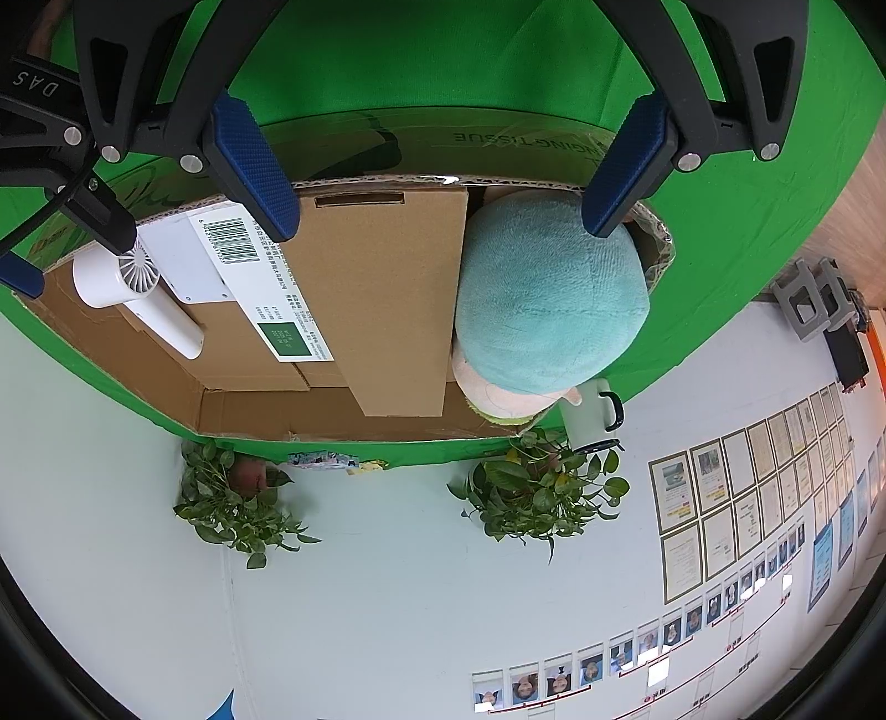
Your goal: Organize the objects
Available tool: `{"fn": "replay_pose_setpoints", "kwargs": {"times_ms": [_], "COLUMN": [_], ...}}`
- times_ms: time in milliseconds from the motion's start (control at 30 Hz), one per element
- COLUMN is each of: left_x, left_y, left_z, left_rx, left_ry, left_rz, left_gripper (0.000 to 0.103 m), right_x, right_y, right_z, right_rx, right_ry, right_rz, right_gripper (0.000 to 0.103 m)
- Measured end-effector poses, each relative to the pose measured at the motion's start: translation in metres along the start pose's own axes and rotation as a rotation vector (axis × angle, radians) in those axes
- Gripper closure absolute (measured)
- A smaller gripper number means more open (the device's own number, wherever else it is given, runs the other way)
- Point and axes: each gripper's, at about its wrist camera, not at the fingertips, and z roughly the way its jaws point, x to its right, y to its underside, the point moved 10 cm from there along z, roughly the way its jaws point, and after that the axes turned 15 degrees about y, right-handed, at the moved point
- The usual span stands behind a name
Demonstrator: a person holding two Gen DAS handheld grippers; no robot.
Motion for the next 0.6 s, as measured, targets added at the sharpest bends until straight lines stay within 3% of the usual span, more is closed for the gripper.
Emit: {"fn": "replay_pose_setpoints", "kwargs": {"times_ms": [600], "left_x": [0.0003], "left_y": [0.0009], "left_z": [0.0045], "left_rx": [0.000], "left_ry": [0.001], "left_rz": [-0.001], "left_gripper": [0.000], "right_x": [0.0073], "right_y": [0.0011], "right_z": [0.0004], "right_rx": [-0.010], "right_ry": [0.023], "right_rz": [0.035], "right_gripper": [0.001]}}
